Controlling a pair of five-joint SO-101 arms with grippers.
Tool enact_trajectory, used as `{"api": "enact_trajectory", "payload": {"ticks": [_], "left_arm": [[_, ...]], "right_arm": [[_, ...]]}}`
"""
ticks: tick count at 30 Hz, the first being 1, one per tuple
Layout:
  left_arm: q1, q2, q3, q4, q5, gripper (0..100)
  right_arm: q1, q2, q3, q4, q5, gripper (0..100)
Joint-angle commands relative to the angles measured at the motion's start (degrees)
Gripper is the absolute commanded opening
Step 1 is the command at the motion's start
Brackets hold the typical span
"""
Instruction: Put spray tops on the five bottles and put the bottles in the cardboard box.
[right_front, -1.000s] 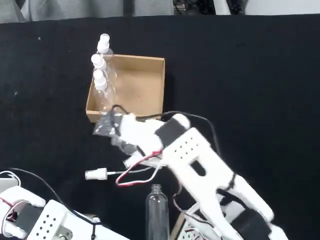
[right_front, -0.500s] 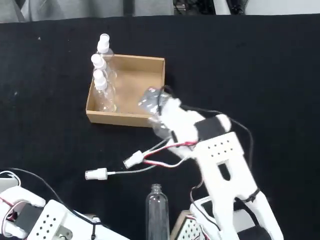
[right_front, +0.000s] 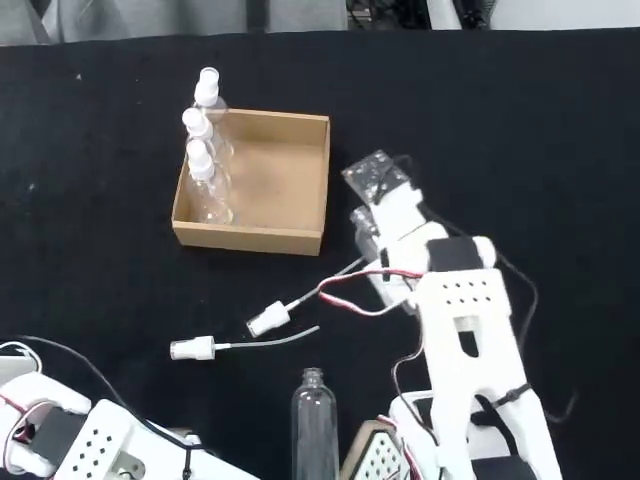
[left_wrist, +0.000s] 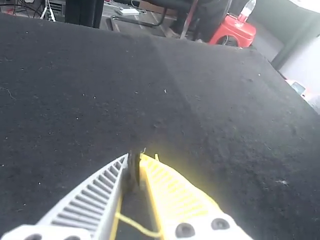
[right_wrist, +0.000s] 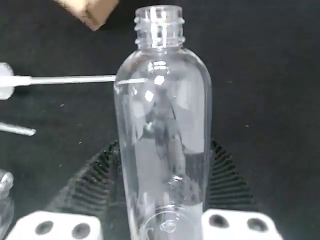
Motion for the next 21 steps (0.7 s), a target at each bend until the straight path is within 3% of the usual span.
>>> {"api": "enact_trajectory", "payload": {"ticks": [1, 17, 21], "left_arm": [[0.75, -0.53, 1.36, 0.18, -0.53, 3], [0.84, -0.53, 1.36, 0.18, -0.53, 3], [0.84, -0.53, 1.36, 0.18, -0.53, 3]], "right_arm": [[4.22, -1.27, -0.84, -2.02, -0.79, 14.2], [4.66, 21.41, -8.66, -6.07, -3.6, 14.5], [4.31, 24.4, -9.63, -5.8, -3.43, 24.7]]}}
